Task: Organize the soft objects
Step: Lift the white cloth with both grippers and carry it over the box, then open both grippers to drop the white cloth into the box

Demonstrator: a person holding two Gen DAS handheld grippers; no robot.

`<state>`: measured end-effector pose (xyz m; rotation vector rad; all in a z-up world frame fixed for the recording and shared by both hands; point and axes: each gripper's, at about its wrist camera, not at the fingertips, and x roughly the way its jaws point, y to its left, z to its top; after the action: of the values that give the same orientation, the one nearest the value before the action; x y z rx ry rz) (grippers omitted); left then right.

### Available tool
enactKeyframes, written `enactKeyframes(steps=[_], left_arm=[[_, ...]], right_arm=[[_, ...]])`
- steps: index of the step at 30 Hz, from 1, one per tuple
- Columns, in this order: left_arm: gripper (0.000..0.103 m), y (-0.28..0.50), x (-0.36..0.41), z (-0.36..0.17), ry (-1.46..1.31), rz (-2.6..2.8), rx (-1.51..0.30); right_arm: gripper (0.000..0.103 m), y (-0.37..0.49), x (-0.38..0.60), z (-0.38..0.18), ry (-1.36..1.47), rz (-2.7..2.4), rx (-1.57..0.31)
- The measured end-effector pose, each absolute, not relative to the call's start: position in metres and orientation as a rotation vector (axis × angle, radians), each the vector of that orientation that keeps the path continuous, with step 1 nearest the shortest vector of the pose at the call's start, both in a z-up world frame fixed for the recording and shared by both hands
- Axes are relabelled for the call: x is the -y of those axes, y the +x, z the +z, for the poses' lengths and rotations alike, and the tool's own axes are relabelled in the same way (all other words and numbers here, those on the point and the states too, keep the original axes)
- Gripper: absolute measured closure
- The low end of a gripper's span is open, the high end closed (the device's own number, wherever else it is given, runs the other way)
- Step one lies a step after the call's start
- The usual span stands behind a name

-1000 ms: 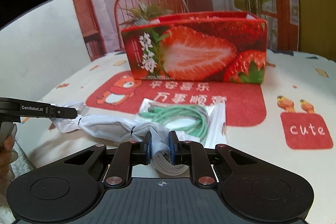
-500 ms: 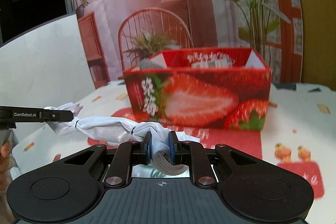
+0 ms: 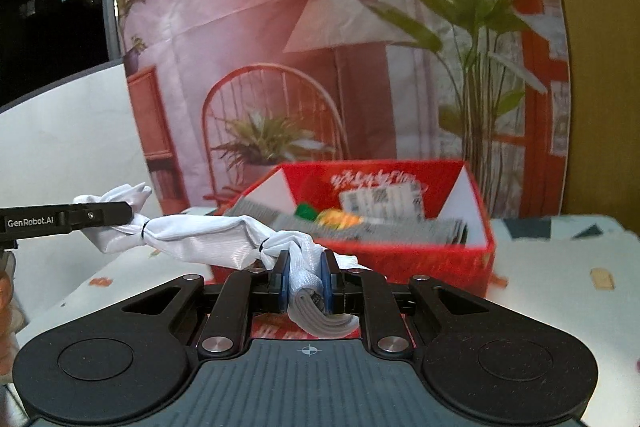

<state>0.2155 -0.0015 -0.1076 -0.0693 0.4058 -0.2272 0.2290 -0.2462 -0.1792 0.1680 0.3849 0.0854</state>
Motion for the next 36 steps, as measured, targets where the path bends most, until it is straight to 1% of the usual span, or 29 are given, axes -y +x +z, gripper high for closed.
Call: enactKeyframes(steps=[8, 16, 22, 30, 34, 36], left_arm=[[0.09, 0.261, 0.022, -0.099, -0.058, -0.255, -0.419], [0.09, 0.313, 0.033, -0.111, -0.067, -0.264, -0.493], [0.09, 0.346, 0.038, -0.127, -0.054, -0.257, -0.567], [0.09, 0.374, 0.048, -0.16, 0.007, -0.248, -0.692], [0.089, 0.379, 0.054, -0.168, 0.019, -0.246, -0.712], [0.087, 0.378, 0.051, -0.167, -0.007, -0.255, -0.7]], right_arm=[[0.089, 0.267, 0.272, -0.158, 0.169, 0.037, -0.393], [0.089, 0.307, 0.298, -0.161, 0.156, -0.004, -0.426], [0.089, 0.336, 0.308, -0.172, 0.123, -0.026, -0.462], [0.089, 0.366, 0.315, -0.203, 0.129, -0.035, -0.565], [0.089, 0.372, 0.319, -0.214, 0.154, -0.061, -0.586], [0.087, 0.373, 0.32, -0.216, 0.157, -0.067, -0.592]])
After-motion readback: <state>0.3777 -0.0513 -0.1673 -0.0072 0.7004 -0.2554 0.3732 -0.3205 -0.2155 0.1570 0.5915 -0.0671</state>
